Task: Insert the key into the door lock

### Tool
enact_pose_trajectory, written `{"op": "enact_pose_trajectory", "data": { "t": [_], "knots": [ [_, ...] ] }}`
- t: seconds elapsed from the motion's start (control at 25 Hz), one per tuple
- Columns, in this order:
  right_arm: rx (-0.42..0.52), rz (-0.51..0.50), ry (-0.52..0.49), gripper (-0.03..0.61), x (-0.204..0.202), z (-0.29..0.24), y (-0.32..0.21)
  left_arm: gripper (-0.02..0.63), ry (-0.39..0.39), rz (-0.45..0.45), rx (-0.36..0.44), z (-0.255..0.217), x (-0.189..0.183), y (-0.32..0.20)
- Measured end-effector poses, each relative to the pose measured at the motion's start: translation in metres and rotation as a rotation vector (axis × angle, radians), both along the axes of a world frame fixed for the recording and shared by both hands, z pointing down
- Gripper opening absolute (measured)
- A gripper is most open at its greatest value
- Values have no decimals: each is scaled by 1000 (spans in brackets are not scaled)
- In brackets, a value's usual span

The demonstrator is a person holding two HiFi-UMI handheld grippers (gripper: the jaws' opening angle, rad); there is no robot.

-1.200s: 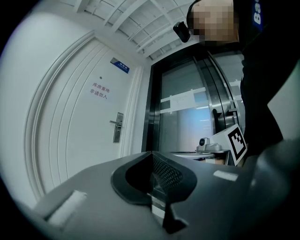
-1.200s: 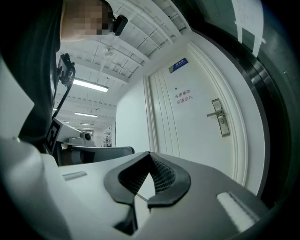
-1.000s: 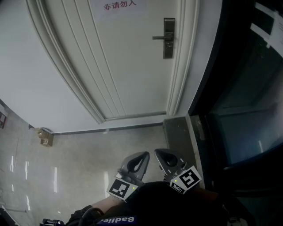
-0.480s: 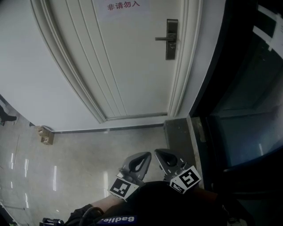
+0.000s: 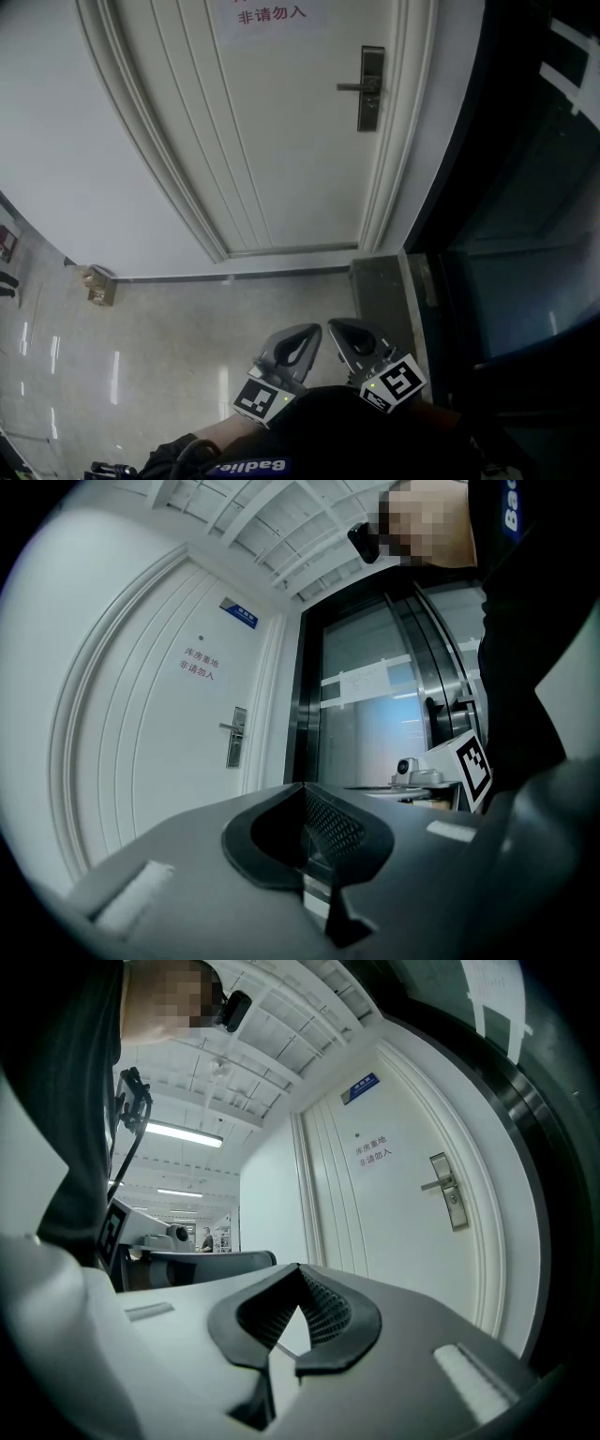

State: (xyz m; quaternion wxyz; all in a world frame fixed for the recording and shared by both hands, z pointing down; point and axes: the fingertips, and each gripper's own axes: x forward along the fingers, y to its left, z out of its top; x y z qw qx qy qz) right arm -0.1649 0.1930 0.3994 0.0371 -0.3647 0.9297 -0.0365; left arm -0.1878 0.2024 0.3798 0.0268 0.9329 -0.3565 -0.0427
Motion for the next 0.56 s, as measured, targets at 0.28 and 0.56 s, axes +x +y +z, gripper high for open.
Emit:
{"op": "enact_pose_trajectory", "data": {
  "t": [0.28,0.56],
  "knots": [
    [5,2,1,3,-1,-2,3,17,4,2,2,-1,-1,3],
    [-5,5,-7,3,-1,-2,6,17,5,10,3,-1,0,6]
  ]
}}
